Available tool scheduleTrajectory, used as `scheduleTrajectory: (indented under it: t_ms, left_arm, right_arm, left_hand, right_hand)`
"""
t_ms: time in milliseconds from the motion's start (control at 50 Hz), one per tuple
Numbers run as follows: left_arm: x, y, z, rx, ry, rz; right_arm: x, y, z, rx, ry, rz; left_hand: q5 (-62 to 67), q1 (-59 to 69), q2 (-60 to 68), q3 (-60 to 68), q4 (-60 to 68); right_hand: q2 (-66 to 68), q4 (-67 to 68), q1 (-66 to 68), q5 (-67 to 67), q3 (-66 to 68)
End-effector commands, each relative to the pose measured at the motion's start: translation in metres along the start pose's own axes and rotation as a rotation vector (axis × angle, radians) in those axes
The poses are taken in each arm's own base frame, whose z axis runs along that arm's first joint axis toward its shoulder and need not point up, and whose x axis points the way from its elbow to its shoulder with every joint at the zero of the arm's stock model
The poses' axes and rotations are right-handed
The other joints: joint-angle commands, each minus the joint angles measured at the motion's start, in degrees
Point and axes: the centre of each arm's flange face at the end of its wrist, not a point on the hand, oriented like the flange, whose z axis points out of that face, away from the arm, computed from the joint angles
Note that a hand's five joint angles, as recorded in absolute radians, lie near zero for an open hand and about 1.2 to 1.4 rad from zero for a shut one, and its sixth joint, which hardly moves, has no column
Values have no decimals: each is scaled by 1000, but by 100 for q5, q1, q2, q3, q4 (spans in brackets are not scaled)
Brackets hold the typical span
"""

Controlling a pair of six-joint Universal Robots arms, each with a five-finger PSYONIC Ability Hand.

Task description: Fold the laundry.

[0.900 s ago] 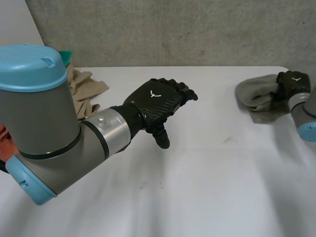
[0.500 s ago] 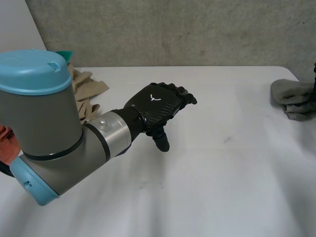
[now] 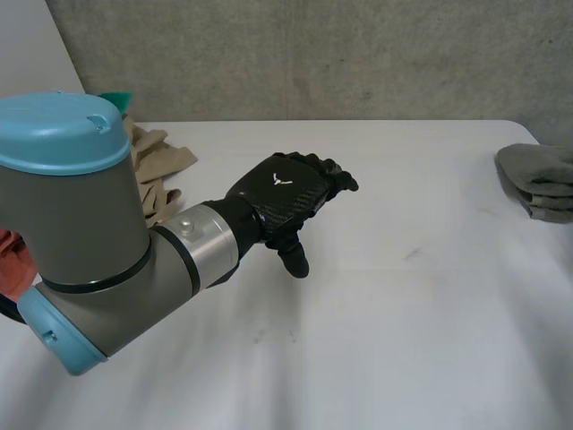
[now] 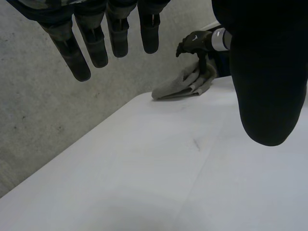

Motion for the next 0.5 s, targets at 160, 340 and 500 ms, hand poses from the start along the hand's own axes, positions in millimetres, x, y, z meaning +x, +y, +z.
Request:
scheduleTrajectory:
  t_ms: [160, 340, 500]
  left_arm:
    - [-23, -32, -17, 93, -102, 31]
    - [-115, -64, -27, 278, -427, 124]
    - [-246, 7, -33, 71, -692, 218]
  right_arm:
    - [43, -118, -60, 78, -17, -358]
    - [-8, -221, -127, 364, -75, -252]
    - [-63, -247, -221, 456, -361, -98]
  left_hand:
    - [1, -11, 12, 16, 12]
    - [-285, -297, -275, -270, -275]
    - [-352, -364, -342, -337, -342]
  right_hand:
    - [-263, -338, -161, -342, -233]
    - [-263, -338, -161, -342, -233]
    - [-263, -338, -161, -342, -233]
